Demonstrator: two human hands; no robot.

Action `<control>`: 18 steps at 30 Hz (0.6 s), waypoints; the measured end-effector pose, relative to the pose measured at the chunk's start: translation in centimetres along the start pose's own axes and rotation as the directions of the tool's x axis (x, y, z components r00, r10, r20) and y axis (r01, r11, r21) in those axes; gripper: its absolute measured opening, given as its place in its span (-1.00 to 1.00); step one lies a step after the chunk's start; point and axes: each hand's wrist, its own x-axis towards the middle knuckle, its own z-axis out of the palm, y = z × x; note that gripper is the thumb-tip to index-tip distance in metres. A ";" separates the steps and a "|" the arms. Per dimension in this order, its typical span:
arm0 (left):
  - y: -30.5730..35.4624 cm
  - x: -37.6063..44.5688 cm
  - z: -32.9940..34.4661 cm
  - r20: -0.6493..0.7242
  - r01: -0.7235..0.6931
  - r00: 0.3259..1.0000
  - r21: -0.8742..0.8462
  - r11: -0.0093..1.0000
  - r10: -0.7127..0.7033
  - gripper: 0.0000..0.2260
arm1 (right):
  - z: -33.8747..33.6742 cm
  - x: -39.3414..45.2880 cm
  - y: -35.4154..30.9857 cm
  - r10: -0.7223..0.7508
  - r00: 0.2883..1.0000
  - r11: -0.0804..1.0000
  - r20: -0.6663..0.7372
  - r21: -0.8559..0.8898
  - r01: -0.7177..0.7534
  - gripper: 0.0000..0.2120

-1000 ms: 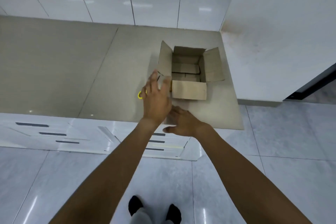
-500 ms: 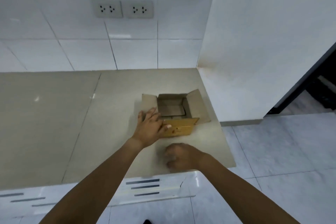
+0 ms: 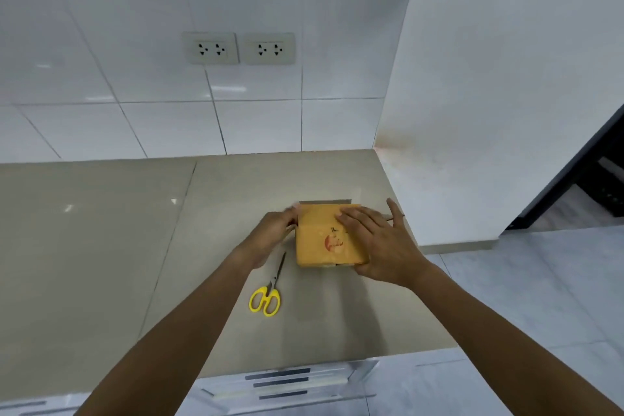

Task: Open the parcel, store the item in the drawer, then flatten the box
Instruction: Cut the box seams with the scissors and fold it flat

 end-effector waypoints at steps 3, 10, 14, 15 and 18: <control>-1.1 0.2 -1.1 -0.334 -0.096 0.943 -0.282 0.955 -0.004 -0.60 | -0.5 2.4 0.8 0.037 0.999 0.996 0.031 0.077 -0.039 -0.16; -10.9 -1.9 -1.3 -0.200 0.194 0.980 0.932 0.307 -0.012 -0.48 | -1.9 6.6 4.2 0.093 0.918 0.914 0.386 0.333 -0.233 -0.06; -11.2 -1.1 -0.6 -0.133 0.145 0.989 0.935 0.322 -0.060 -0.67 | -1.7 7.5 5.0 0.073 0.891 0.914 0.449 0.328 -0.240 0.01; -11.0 -0.8 -0.6 -0.123 0.137 0.991 0.924 0.357 -0.062 -0.78 | -1.5 7.6 5.0 0.073 0.904 0.917 0.422 0.327 -0.227 0.01; -10.9 -0.8 -1.0 -0.048 0.029 0.999 0.835 0.549 0.020 -0.77 | -0.8 7.4 4.6 0.068 0.956 0.929 0.285 0.331 -0.164 -0.07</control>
